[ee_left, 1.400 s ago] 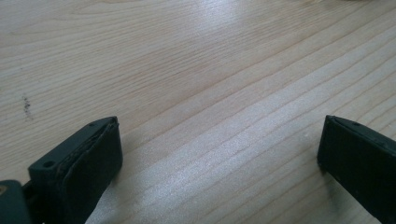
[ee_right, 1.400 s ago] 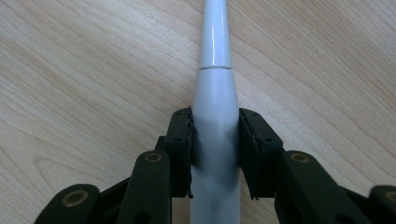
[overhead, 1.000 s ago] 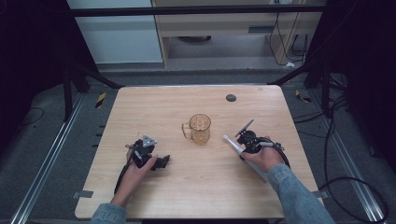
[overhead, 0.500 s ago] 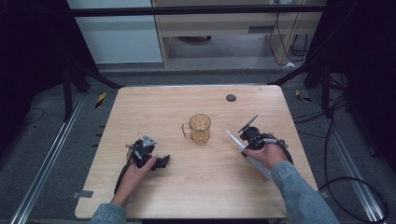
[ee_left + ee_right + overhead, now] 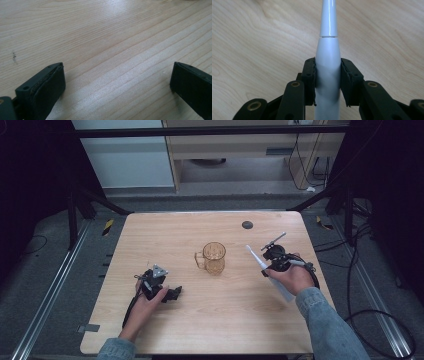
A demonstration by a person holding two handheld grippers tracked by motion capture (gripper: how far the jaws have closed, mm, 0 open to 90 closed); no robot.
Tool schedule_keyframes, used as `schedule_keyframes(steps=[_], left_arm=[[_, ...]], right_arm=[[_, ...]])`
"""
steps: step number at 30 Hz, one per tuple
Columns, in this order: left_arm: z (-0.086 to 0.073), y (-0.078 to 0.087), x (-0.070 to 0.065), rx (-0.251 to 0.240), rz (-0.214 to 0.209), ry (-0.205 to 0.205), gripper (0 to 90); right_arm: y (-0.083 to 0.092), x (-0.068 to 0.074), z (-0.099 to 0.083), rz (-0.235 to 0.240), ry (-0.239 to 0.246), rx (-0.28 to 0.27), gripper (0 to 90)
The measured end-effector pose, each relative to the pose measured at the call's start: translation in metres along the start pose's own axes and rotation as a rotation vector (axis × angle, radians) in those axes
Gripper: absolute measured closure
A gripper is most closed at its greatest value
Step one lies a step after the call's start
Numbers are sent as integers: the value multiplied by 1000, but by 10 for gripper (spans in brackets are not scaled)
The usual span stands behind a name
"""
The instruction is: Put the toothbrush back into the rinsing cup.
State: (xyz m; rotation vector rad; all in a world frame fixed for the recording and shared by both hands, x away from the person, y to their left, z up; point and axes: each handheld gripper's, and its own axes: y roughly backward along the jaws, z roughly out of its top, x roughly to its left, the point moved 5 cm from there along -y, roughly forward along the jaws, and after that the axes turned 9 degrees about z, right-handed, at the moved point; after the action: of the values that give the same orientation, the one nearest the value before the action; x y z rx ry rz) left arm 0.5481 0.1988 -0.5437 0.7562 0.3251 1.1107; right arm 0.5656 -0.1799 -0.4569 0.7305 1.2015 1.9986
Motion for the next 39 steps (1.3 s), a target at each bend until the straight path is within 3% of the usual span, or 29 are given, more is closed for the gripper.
schedule_keyframes(steps=[8, 9, 13, 26, 39], left_arm=[[0, 0, 0, 0, 0, 0, 0], [0, 0, 0, 0, 0, 0, 0], [0, 0, 0, -1, 0, 1, 0], [0, 0, 0, 0, 1, 1, 0], [0, 0, 0, 0, 2, 2, 0]], right_arm=[[9, 1, 15, 1, -13, -148, 671], [9, 1, 15, 1, -13, -148, 671], [14, 5, 27, 2, -12, -248, 671], [34, 11, 52, -2, -23, -447, 670], [35, 21, 64, 8, -27, -554, 670]])
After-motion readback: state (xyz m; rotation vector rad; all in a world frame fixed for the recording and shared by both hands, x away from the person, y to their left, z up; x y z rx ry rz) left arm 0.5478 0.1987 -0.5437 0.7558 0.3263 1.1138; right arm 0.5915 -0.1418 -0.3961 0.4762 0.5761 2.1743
